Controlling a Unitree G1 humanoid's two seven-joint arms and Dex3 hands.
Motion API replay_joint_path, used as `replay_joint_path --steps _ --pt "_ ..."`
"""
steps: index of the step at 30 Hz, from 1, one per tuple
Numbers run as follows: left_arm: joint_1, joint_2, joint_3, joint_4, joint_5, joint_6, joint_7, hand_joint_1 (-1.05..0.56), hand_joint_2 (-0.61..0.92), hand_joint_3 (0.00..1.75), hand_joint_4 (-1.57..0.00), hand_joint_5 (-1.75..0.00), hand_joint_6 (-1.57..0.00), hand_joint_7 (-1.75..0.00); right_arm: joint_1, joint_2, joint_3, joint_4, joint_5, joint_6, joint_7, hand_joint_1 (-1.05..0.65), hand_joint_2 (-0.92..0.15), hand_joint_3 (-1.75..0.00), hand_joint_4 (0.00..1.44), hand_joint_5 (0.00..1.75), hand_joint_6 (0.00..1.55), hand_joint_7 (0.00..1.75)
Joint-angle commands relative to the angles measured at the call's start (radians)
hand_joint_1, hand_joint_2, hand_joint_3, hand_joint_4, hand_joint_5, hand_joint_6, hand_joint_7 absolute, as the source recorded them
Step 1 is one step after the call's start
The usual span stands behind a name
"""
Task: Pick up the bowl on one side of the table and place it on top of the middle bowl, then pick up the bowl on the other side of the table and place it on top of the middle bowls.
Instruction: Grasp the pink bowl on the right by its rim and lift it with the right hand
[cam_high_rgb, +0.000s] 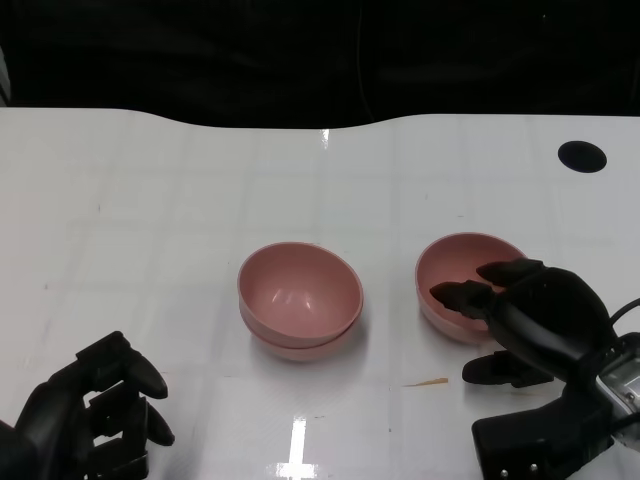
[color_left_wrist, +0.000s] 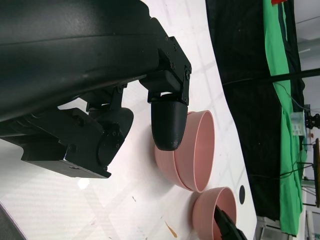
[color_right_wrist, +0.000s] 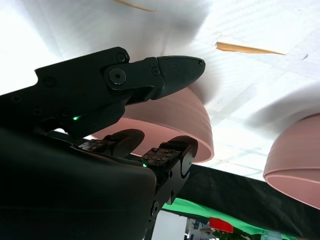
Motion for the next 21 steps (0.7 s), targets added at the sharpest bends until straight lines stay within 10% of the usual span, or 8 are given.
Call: replay_joint_path --steps 1,13,19,21 --pt "-0.002 0.017 0.011 -0.002 0.003 -0.006 0.003 0.33 0.87 1.07 -0.72 -1.75 -0.55 -1.75 -0.027 0.012 0.023 0.067 0.007 0.004 -0.03 -0.78 -0.92 -0.27 0.54 0.02 0.52 0.02" --pt "0.0 0.015 0.009 -0.007 0.007 0.002 0.007 0.33 0.87 1.07 -0.7 -1.75 -0.54 -1.75 -0.1 0.047 0.084 0.241 0.016 -0.021 -0.141 -0.56 -0.92 -0.21 0.65 0.04 0.61 0.04" --pt "-0.004 0.012 0.005 0.001 0.024 -0.013 0.011 0.32 0.85 1.07 -0.72 -1.75 -0.56 -1.75 -0.162 0.094 0.092 0.455 0.049 -0.181 -0.392 -0.23 -0.92 -0.12 1.04 0.16 1.01 0.13" --pt "-0.003 0.01 0.005 -0.001 0.026 -0.011 0.013 0.31 0.84 1.08 -0.73 -1.75 -0.56 -1.75 -0.177 0.098 0.101 0.497 0.049 -0.208 -0.434 -0.2 -0.92 -0.2 0.99 0.55 1.1 0.1"
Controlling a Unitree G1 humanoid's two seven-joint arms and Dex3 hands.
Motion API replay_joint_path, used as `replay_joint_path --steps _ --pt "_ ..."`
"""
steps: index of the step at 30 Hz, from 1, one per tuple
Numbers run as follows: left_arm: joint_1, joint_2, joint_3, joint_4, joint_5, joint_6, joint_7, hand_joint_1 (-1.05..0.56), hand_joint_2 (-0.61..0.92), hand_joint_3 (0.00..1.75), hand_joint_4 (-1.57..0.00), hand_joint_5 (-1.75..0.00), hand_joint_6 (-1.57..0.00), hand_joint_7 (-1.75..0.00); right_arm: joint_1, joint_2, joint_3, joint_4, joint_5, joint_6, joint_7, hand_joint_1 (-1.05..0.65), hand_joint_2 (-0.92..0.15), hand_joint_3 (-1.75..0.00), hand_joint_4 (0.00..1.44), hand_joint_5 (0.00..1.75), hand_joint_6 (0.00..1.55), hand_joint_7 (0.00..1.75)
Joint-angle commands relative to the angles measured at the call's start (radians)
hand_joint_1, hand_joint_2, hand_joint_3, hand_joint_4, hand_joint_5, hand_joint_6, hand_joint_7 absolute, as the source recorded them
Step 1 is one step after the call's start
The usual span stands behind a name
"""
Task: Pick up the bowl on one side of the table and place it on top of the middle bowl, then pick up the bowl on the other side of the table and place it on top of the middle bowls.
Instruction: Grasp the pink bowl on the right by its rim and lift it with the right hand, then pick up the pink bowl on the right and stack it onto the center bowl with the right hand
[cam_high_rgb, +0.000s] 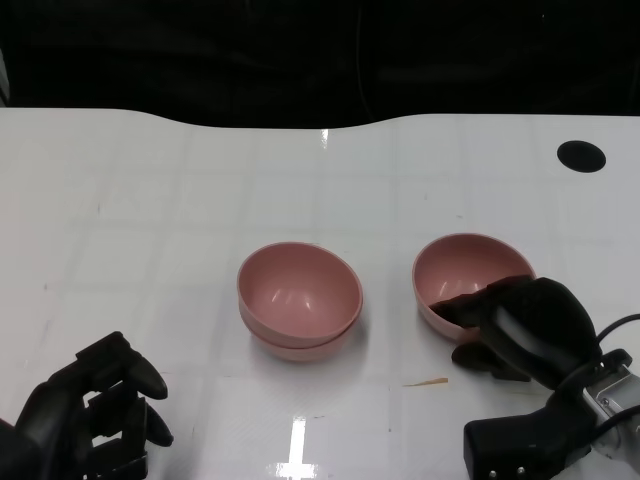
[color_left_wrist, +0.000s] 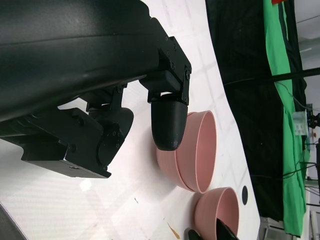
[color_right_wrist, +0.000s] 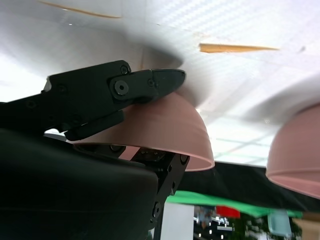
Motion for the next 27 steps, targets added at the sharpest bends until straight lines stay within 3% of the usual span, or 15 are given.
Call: replay_joint_path --steps 1,2,3,5,10,16,22,27 --pt "-0.003 0.008 0.004 0.0 0.007 -0.012 0.011 0.31 0.84 1.08 -0.73 -1.75 -0.56 -1.75 -0.042 -0.001 0.017 0.073 0.008 -0.051 -0.094 -0.19 -0.92 -0.21 0.94 0.66 1.12 0.09" --pt "-0.003 0.007 0.003 0.001 0.006 -0.013 0.01 0.31 0.84 1.09 -0.73 -1.75 -0.56 -1.75 -0.05 -0.001 0.025 0.092 0.005 -0.064 -0.125 -0.15 -0.92 -0.22 0.78 1.28 0.87 0.85" --pt "-0.002 0.006 0.002 0.0 0.009 -0.014 0.011 0.31 0.84 1.09 -0.73 -1.75 -0.57 -1.75 -0.056 -0.002 0.031 0.107 0.002 -0.074 -0.151 -0.14 -0.92 -0.23 0.72 1.51 0.69 1.29" --pt "-0.002 0.004 0.001 -0.003 0.014 -0.009 0.016 0.31 0.83 1.1 -0.73 -1.75 -0.57 -1.75 -0.066 -0.004 0.039 0.123 0.003 -0.085 -0.176 -0.14 -0.92 -0.21 0.72 1.7 0.57 1.65" --pt "-0.001 0.004 -0.002 -0.007 0.015 -0.003 0.022 0.31 0.82 1.11 -0.73 -1.75 -0.57 -1.75 -0.078 -0.005 0.054 0.143 0.011 -0.095 -0.192 -0.15 -0.92 -0.2 0.73 1.74 0.54 1.74" --pt "-0.005 0.003 -0.008 -0.005 0.027 -0.011 0.024 0.33 0.82 1.12 -0.74 -1.75 -0.57 -1.75 -0.084 -0.068 0.028 0.025 0.052 -0.156 -0.111 -0.17 -0.92 -0.21 0.65 1.75 0.44 1.75" --pt "-0.01 0.005 -0.007 0.012 0.036 -0.032 0.02 0.33 0.81 1.12 -0.74 -1.75 -0.57 -1.75 -0.095 -0.102 0.0 -0.071 0.076 -0.206 -0.086 -0.1 -0.88 -0.14 0.68 1.75 0.48 1.75" --pt "-0.012 0.006 -0.009 0.015 0.043 -0.037 0.025 0.33 0.8 1.12 -0.73 -1.75 -0.57 -1.75 -0.11 -0.129 -0.046 -0.185 0.109 -0.218 0.008 -0.14 -0.92 -0.25 0.73 1.75 0.53 1.74"
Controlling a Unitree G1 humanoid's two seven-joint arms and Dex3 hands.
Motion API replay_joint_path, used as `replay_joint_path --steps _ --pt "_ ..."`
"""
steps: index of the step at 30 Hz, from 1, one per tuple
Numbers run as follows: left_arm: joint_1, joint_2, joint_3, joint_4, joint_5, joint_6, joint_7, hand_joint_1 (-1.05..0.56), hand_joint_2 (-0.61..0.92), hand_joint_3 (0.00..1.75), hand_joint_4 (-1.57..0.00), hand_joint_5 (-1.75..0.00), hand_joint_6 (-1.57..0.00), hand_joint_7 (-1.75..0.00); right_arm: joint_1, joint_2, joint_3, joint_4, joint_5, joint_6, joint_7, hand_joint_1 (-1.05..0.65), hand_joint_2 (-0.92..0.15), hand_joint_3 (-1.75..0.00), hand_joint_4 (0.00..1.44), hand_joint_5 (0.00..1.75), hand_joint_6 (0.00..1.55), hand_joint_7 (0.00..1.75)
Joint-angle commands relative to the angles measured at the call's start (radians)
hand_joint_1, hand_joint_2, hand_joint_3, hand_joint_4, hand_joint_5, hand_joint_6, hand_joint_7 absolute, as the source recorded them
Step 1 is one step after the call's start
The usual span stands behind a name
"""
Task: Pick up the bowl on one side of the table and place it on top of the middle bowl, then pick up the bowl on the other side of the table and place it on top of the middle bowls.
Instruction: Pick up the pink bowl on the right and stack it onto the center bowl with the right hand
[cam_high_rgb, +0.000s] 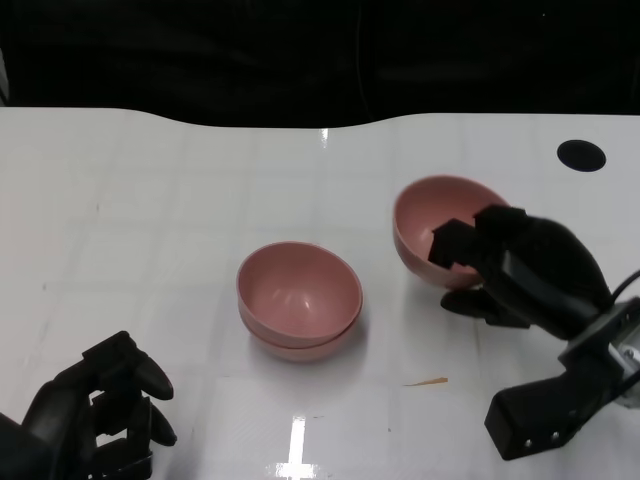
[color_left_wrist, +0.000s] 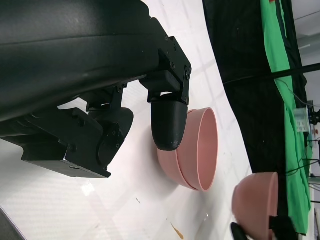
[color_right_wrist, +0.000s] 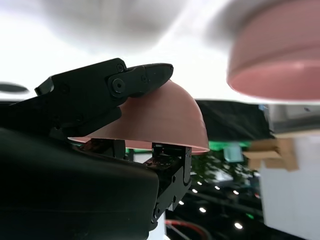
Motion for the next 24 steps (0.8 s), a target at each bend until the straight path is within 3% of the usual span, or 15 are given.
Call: replay_joint_path --steps 1,8,15,19,24 --pt "-0.01 0.011 0.001 0.013 0.017 -0.019 0.015 0.33 0.8 1.12 -0.73 -1.75 -0.57 -1.75 -0.03 -0.04 -0.045 -0.089 0.057 -0.008 0.101 -0.18 -0.92 -0.31 0.74 1.75 0.55 1.73" --pt "-0.013 0.01 0.0 0.012 0.015 -0.013 0.015 0.34 0.81 1.12 -0.73 -1.75 -0.56 -1.75 -0.064 -0.026 -0.069 -0.229 0.094 -0.047 0.252 -0.29 -0.92 -0.36 0.8 1.75 0.6 1.74" --pt "-0.015 0.011 -0.005 0.016 0.04 -0.024 0.024 0.32 0.79 1.11 -0.71 -1.75 -0.55 -1.75 -0.093 0.038 -0.056 -0.301 0.1 -0.059 0.352 -0.15 -0.79 -0.27 0.81 1.75 0.59 1.75" --pt "-0.012 0.006 -0.009 0.011 0.042 -0.026 0.028 0.33 0.79 1.12 -0.71 -1.75 -0.56 -1.75 -0.108 0.072 -0.038 -0.313 0.105 -0.081 0.417 -0.18 -0.8 -0.25 0.83 1.75 0.6 1.75" --pt "-0.004 -0.001 -0.018 -0.009 0.051 -0.009 0.042 0.31 0.77 1.14 -0.71 -1.75 -0.56 -1.75 -0.113 0.109 -0.016 -0.307 0.071 -0.091 0.423 -0.13 -0.8 -0.33 0.89 1.75 0.64 1.75"
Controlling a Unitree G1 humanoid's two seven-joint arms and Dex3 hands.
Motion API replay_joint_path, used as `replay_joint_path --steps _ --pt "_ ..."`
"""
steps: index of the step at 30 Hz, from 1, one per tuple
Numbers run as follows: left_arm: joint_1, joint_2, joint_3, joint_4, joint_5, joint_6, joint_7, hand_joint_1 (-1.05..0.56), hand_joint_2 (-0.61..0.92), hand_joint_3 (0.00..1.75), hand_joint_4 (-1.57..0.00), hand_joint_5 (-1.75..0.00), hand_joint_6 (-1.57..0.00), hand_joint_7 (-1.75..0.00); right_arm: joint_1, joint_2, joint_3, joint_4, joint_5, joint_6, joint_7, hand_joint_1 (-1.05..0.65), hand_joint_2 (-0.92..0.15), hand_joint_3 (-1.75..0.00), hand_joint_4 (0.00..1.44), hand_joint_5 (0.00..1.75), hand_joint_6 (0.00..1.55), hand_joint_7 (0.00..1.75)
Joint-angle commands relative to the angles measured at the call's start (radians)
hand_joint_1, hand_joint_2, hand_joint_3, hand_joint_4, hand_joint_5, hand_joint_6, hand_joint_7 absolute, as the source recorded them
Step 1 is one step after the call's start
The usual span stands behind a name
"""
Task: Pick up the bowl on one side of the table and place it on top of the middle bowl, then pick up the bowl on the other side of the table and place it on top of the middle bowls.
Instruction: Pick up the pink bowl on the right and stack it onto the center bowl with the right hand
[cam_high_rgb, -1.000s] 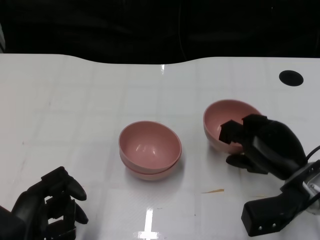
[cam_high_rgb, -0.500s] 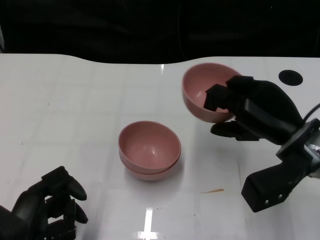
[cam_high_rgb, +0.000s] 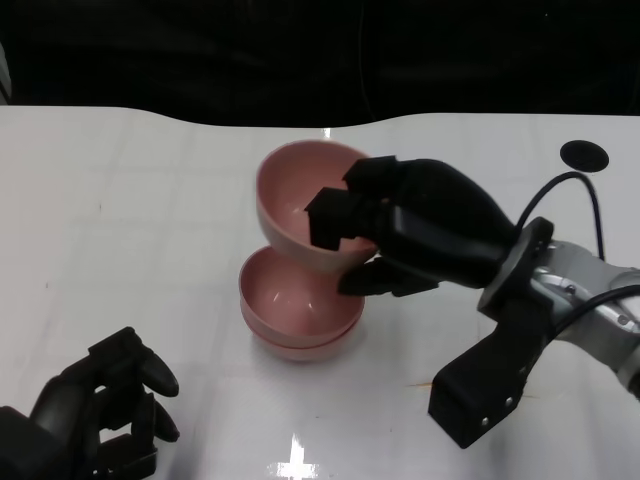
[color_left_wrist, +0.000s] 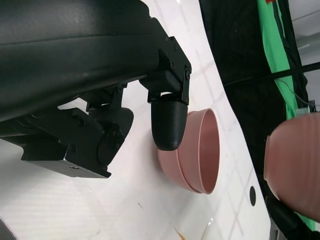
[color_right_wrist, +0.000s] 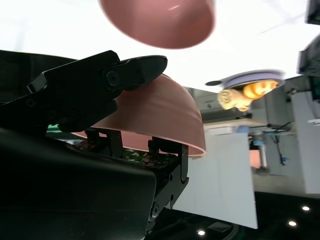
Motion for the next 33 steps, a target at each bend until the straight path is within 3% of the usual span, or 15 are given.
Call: replay_joint_path --steps 1,3,4,9,18,20,33 --pt "0.01 -0.001 -0.004 -0.02 0.01 0.009 0.025 0.32 0.77 1.14 -0.71 -1.75 -0.56 -1.75 -0.021 0.012 0.016 0.005 -0.018 -0.012 0.01 -0.12 -0.78 -0.36 0.9 1.75 0.64 1.75" --pt "0.013 -0.005 -0.009 -0.029 0.01 0.017 0.032 0.34 0.77 1.15 -0.71 -1.75 -0.56 -1.75 -0.021 0.023 0.025 0.021 -0.027 -0.018 0.0 -0.1 -0.63 -0.64 0.91 1.75 0.66 1.75" --pt "0.015 -0.006 -0.011 -0.034 0.011 0.021 0.035 0.35 0.79 1.13 -0.71 -1.75 -0.56 -1.75 -0.023 0.031 0.031 0.035 -0.027 -0.022 0.0 -0.1 -0.61 -0.69 0.91 1.75 0.66 1.75" --pt "0.02 -0.006 -0.017 -0.047 0.012 0.035 0.045 0.37 0.83 1.06 -0.71 -1.75 -0.55 -1.75 -0.032 0.046 0.038 0.073 -0.029 -0.035 -0.001 -0.11 -0.58 -0.77 0.91 1.75 0.65 1.75" --pt "0.022 0.002 -0.015 -0.043 0.005 0.034 0.038 0.37 0.91 0.92 -0.68 -1.75 -0.52 -1.75 -0.068 0.084 0.058 0.22 -0.041 -0.036 -0.023 -0.11 -0.57 -0.77 0.87 1.75 0.63 1.75" --pt "0.021 0.003 -0.013 -0.039 0.0 0.029 0.033 0.36 0.92 0.91 -0.68 -1.75 -0.52 -1.75 -0.076 0.089 0.062 0.249 -0.046 -0.036 -0.035 -0.12 -0.63 -0.67 0.86 1.75 0.62 1.75" --pt "0.023 -0.001 -0.017 -0.044 -0.001 0.038 0.036 0.34 0.91 0.88 -0.68 -1.75 -0.52 -1.75 -0.146 0.136 0.119 0.443 -0.092 -0.029 -0.134 -0.19 -0.75 -0.49 0.83 1.75 0.58 1.74"
